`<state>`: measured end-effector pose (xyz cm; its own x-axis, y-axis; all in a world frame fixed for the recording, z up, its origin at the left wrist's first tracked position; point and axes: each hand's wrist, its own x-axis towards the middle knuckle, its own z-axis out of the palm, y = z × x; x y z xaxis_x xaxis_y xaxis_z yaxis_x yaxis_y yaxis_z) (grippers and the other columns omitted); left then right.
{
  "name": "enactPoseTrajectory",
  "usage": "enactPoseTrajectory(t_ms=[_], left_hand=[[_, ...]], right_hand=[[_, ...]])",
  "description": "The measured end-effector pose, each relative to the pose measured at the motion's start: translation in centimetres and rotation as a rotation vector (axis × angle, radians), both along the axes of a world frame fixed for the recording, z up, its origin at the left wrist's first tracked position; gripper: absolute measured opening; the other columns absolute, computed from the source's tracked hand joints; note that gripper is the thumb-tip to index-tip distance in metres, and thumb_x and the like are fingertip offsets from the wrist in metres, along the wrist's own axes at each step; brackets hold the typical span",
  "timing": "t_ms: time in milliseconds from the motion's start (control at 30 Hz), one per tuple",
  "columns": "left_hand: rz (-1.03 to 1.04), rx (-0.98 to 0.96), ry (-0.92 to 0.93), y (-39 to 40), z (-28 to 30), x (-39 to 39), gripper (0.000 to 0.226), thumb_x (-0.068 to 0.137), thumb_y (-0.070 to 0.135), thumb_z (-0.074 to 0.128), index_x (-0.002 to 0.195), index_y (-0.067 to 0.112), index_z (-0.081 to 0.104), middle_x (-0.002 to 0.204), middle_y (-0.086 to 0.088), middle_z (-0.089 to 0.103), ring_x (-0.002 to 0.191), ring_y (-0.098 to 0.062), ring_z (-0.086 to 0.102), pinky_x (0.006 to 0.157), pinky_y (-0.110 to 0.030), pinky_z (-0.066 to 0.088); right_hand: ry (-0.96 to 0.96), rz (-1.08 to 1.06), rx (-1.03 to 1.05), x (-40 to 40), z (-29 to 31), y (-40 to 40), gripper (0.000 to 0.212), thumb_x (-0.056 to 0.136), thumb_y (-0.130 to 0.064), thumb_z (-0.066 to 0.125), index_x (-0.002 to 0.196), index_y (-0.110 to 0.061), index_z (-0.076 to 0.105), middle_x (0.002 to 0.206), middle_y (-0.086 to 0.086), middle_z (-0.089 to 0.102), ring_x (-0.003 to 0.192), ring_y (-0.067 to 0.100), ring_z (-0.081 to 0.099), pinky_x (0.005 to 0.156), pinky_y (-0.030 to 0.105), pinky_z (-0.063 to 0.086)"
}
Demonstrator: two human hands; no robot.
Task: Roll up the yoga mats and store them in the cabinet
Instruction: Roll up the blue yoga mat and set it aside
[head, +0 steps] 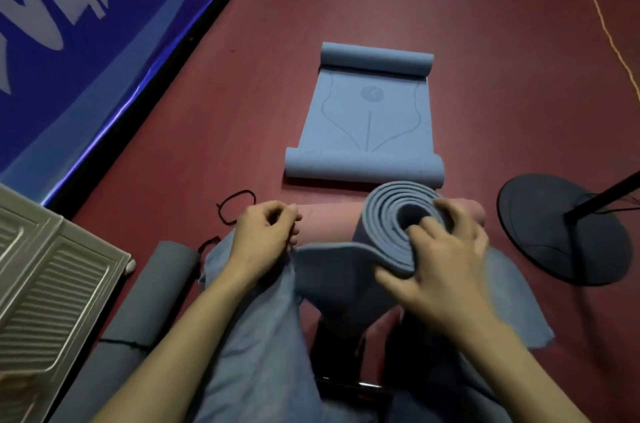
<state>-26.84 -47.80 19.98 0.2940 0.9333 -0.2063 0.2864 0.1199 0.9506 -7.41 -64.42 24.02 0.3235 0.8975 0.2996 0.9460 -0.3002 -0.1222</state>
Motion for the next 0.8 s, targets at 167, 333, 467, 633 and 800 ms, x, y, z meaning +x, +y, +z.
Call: enactPoseTrajectory(t_ms=[167, 333, 467, 633, 800], left_hand=[[0.002, 0.203, 0.203, -0.5, -0.8, 1.0, 0.024, 0.085, 0.043, 0.064, 0.076, 0.024, 0.073, 0.064, 0.008, 0.069, 0.059, -0.015, 0.064, 0.065, -0.036, 0.056], [-0.325, 0.205, -0.145, -3.0, -1.0, 2.1, 0.049, 0.092, 0.011, 0.067, 0.139, 0.027, 0.062, 0.130, 0.012, 0.069, 0.120, -0.010, 0.065, 0.090, -0.029, 0.058], [-0.448, 0.061, -0.234, -2.6, -0.6, 1.5, 0.055, 0.092, -0.010, 0.064, 0.139, 0.019, 0.063, 0.139, 0.001, 0.066, 0.133, -0.019, 0.059, 0.107, -0.047, 0.051], [-0.586, 0.096, -0.011, 1.1, 2.2, -0.4, 0.031, 0.097, -0.003, 0.064, 0.112, 0.020, 0.078, 0.107, 0.005, 0.079, 0.105, -0.015, 0.074, 0.092, -0.030, 0.058], [-0.159, -0.115, -0.133, 6.3, -1.4, -0.4, 0.020, 0.101, -0.003, 0.055, 0.101, 0.006, 0.073, 0.093, -0.008, 0.080, 0.083, -0.019, 0.074, 0.076, -0.032, 0.059]], right_hand=[[-0.005, -0.228, 0.017, 0.6, 0.0, 0.6, 0.057, 0.067, -0.066, 0.061, 0.072, -0.010, 0.064, 0.083, 0.004, 0.065, 0.122, 0.042, 0.042, 0.098, 0.059, 0.036], [-0.008, -0.119, 0.027, -3.2, -0.1, 2.4, 0.049, 0.069, -0.059, 0.070, 0.074, -0.010, 0.063, 0.085, 0.006, 0.063, 0.123, 0.044, 0.044, 0.098, 0.059, 0.036], [0.035, 0.002, -0.034, -3.6, 0.0, 1.0, 0.047, 0.069, -0.056, 0.073, 0.078, -0.011, 0.062, 0.091, 0.006, 0.062, 0.127, 0.047, 0.042, 0.101, 0.061, 0.037], [0.372, 0.361, 0.017, -0.8, 2.1, -2.1, 0.039, 0.081, -0.055, 0.069, 0.099, -0.020, 0.071, 0.103, -0.006, 0.064, 0.128, 0.035, 0.047, 0.105, 0.045, 0.040], [1.545, -0.113, 0.546, 7.0, 3.1, 3.1, 0.033, 0.101, -0.033, 0.044, 0.086, -0.019, 0.071, 0.089, 0.000, 0.071, 0.094, 0.025, 0.066, 0.088, 0.038, 0.051]])
